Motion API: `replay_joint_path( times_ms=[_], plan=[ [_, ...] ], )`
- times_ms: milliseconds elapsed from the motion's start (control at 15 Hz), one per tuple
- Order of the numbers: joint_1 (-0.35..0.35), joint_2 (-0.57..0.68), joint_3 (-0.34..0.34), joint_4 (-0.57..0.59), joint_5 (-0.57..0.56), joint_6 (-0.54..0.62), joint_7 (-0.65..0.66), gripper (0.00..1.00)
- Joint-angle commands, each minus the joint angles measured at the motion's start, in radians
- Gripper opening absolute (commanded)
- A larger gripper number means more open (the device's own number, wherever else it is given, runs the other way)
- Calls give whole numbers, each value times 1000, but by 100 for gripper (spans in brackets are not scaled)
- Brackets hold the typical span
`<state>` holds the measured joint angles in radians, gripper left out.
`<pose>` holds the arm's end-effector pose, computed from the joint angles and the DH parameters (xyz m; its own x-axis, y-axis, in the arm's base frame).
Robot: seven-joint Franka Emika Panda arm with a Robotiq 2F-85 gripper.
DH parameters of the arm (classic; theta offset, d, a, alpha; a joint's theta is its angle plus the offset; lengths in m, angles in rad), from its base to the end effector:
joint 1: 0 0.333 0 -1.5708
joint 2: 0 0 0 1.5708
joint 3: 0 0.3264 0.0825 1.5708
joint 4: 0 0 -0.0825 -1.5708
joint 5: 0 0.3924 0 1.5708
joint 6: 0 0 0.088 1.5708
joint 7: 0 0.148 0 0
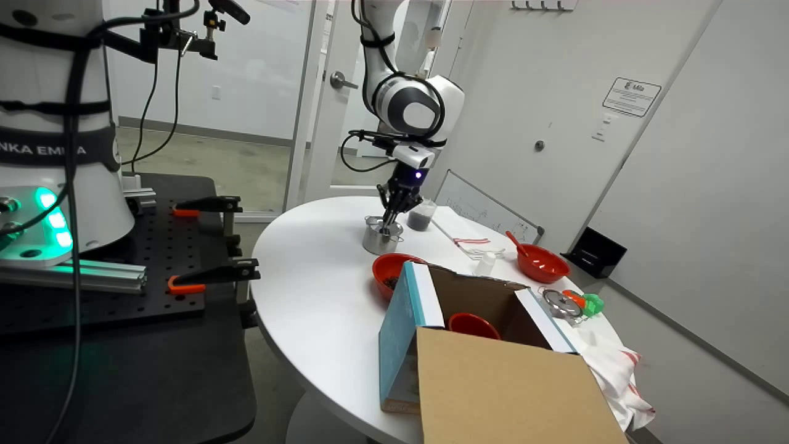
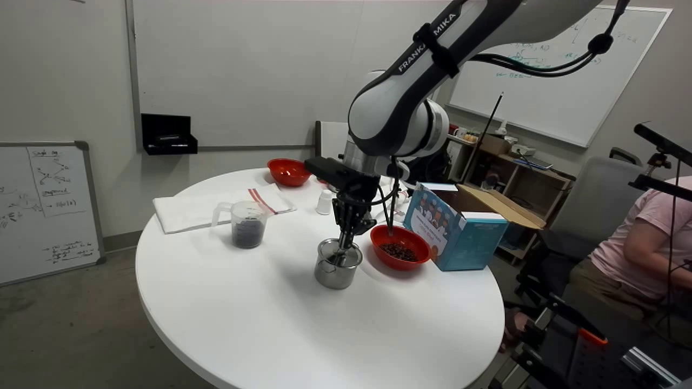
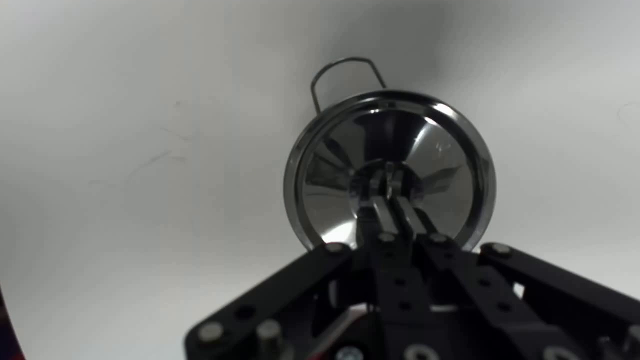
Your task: Take the lid off the silver pot and put it on the table
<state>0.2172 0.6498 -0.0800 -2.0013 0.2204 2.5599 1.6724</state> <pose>0.5901 0.0807 0.0815 -0.1414 -0.9889 -0.0466 -0.9860 0.1365 0.0954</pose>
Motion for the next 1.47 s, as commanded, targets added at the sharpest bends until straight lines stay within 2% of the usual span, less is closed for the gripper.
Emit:
replay_joint_path(
  times_ms=[0, 133, 267, 533, 667, 1000, 1133, 1200, 1400],
  plan=[
    [1, 9, 0, 16, -27, -6, 15, 0],
    [-26, -20, 28, 4, -10, -25, -39, 0],
    [-63, -123, 73, -67, 4, -28, -155, 0],
    [-69, -330, 75, -170, -27, -73, -297, 0],
    [-65, -432, 63, -196, -52, -136, -323, 0],
    [-87, -571, 76, -204, -92, -253, -327, 0],
    [-94, -603, 81, -209, -105, -275, -315, 0],
    [-86, -475, 94, -56, -116, -306, -306, 0],
    [-75, -372, 104, 71, -143, -301, -263, 0]
  ],
)
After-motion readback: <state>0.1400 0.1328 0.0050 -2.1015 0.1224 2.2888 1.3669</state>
